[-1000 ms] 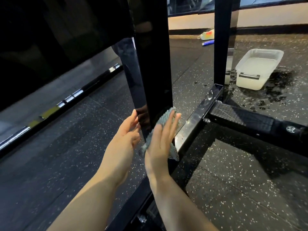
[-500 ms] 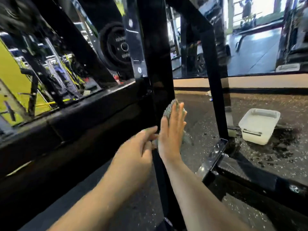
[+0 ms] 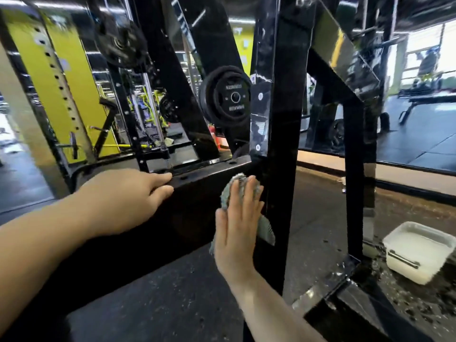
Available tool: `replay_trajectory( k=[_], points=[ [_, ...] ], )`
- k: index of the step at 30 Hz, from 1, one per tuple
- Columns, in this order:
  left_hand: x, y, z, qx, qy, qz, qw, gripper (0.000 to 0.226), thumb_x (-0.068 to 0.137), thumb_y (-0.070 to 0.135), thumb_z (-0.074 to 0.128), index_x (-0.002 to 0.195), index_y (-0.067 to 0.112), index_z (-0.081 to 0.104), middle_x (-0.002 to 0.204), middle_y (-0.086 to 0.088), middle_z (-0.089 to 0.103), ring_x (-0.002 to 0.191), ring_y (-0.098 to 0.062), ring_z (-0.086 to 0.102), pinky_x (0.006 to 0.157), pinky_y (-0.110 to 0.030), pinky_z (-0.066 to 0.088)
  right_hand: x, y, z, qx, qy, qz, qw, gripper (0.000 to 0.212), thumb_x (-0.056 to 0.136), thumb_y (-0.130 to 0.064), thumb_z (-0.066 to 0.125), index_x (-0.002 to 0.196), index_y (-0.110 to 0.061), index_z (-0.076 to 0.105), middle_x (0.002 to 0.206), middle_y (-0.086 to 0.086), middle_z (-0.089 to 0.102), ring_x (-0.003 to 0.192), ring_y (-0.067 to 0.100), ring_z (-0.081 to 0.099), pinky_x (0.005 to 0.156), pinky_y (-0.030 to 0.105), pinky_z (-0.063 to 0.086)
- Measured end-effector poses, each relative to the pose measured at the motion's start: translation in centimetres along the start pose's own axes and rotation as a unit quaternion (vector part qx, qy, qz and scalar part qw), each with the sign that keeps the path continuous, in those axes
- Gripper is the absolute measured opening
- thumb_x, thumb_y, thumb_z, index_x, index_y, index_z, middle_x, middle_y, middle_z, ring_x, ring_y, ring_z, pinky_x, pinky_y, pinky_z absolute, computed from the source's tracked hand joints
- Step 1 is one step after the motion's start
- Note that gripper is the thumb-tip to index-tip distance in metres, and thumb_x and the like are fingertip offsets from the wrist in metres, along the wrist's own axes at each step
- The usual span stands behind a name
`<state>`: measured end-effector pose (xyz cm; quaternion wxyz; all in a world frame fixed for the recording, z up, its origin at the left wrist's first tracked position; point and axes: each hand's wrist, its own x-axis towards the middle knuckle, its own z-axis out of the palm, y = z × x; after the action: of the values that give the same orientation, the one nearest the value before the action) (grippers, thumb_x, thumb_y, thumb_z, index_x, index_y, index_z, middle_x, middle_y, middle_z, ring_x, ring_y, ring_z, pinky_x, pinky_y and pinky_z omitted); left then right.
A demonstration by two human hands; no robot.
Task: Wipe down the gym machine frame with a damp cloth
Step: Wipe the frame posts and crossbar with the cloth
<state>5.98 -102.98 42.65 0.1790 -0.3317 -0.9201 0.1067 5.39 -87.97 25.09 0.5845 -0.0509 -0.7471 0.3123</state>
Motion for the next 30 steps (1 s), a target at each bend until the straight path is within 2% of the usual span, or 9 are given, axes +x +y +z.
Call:
replay_trajectory(
  k=[3, 4, 7, 9, 12, 16, 20, 26, 30],
  points=[
    [0.5, 0.6, -1.1, 0.012, -0.036, 0.002, 0.999, 0.047, 0.1, 0.044, 0.025, 0.146, 0.034, 0.03, 0.14, 0.006, 0.049, 0.125, -0.017, 0.047, 0.085, -0.024, 0.037, 0.6, 1.9, -0.9, -0.05, -0.026, -0.048, 0.997, 0.05, 0.102, -0.049, 0.007, 0.15, -0.041, -0.007, 0.159, -0.011, -0.015, 0.148, 0.024, -0.006, 0.119, 0.04, -0.009],
    [0.2, 0.2, -1.2, 0.014, -0.05, -0.007, 0.999, 0.047, 0.1, 0.043, 0.027, 0.145, 0.032, 0.032, 0.14, 0.006, 0.049, 0.124, -0.018, 0.047, 0.085, -0.024, 0.037, 1.7, 2.1, -1.1, -0.058, -0.013, -0.017, 0.998, 0.051, 0.102, -0.048, 0.008, 0.151, -0.037, -0.002, 0.159, -0.006, -0.01, 0.148, 0.026, -0.003, 0.119, 0.044, -0.007],
    [0.4, 0.4, -1.1, -0.001, -0.064, 0.005, 0.998, 0.046, 0.101, 0.042, 0.027, 0.145, 0.029, 0.034, 0.143, 0.004, 0.045, 0.129, -0.02, 0.044, 0.094, -0.029, 0.038, 4.6, 2.1, -1.6, -0.02, 0.05, 0.184, 0.981, 0.057, 0.098, -0.044, 0.013, 0.152, -0.025, 0.01, 0.16, 0.004, -0.004, 0.148, 0.028, -0.005, 0.117, 0.051, -0.003],
    [0.3, 0.3, -0.9, -0.013, -0.071, 0.013, 0.997, 0.046, 0.102, 0.04, 0.026, 0.144, 0.027, 0.035, 0.145, 0.002, 0.044, 0.131, -0.022, 0.041, 0.1, -0.032, 0.037, 4.3, 0.1, -0.9, 0.013, 0.073, 0.234, 0.969, 0.06, 0.096, -0.043, 0.016, 0.152, -0.021, 0.012, 0.161, 0.009, 0.0, 0.148, 0.031, -0.002, 0.117, 0.049, -0.001],
    [-0.2, -0.5, -1.4, -0.063, -0.062, 0.02, 0.996, 0.045, 0.102, 0.038, 0.026, 0.144, 0.026, 0.037, 0.148, 0.002, 0.04, 0.135, -0.02, 0.035, 0.103, -0.027, 0.03, 1.2, -4.7, 1.4, 0.021, 0.059, 0.179, 0.982, 0.057, 0.095, -0.047, 0.013, 0.147, -0.027, 0.005, 0.158, 0.001, -0.005, 0.147, 0.025, -0.006, 0.116, 0.04, -0.006],
    [-2.4, -2.1, -2.5, -0.147, -0.074, 0.057, 0.985, 0.045, 0.103, 0.03, 0.031, 0.147, 0.02, 0.031, 0.152, 0.001, 0.031, 0.139, -0.015, 0.028, 0.096, -0.015, 0.02, -2.9, -10.4, 4.5, 0.017, 0.058, 0.118, 0.991, 0.054, 0.1, -0.044, 0.02, 0.148, -0.024, 0.008, 0.156, 0.002, -0.005, 0.147, 0.026, -0.005, 0.117, 0.046, -0.002],
    [-7.6, -7.2, -2.2, -0.155, -0.046, 0.05, 0.986, 0.046, 0.102, 0.032, 0.031, 0.148, 0.027, 0.027, 0.153, 0.006, 0.028, 0.139, -0.012, 0.026, 0.103, -0.019, 0.022, -6.8, -15.8, 7.0, 0.004, 0.037, 0.081, 0.996, 0.055, 0.101, -0.049, 0.011, 0.15, -0.027, 0.003, 0.158, 0.0, -0.006, 0.147, 0.023, -0.009, 0.118, 0.041, -0.007],
    [-17.2, -18.6, 0.5, -0.191, -0.041, -0.085, 0.977, 0.043, 0.099, 0.041, 0.027, 0.129, 0.024, 0.053, 0.138, 0.0, 0.05, 0.126, -0.018, 0.044, 0.098, -0.026, 0.03, -11.6, -21.5, 10.2, -0.026, 0.012, 0.015, 0.999, 0.051, 0.103, -0.044, 0.013, 0.15, -0.025, 0.015, 0.157, 0.008, 0.003, 0.146, 0.026, -0.005, 0.119, 0.042, -0.007],
    [-19.7, -20.4, 0.8, -0.193, -0.049, -0.074, 0.977, 0.049, 0.097, 0.048, 0.021, 0.132, 0.029, 0.049, 0.143, 0.002, 0.045, 0.131, -0.018, 0.04, 0.105, -0.031, 0.028, -13.8, -25.3, 12.0, -0.031, 0.007, -0.049, 0.998, 0.052, 0.104, -0.041, 0.016, 0.152, -0.037, -0.004, 0.158, 0.008, 0.004, 0.147, 0.029, -0.005, 0.119, 0.044, -0.004]
  ],
)
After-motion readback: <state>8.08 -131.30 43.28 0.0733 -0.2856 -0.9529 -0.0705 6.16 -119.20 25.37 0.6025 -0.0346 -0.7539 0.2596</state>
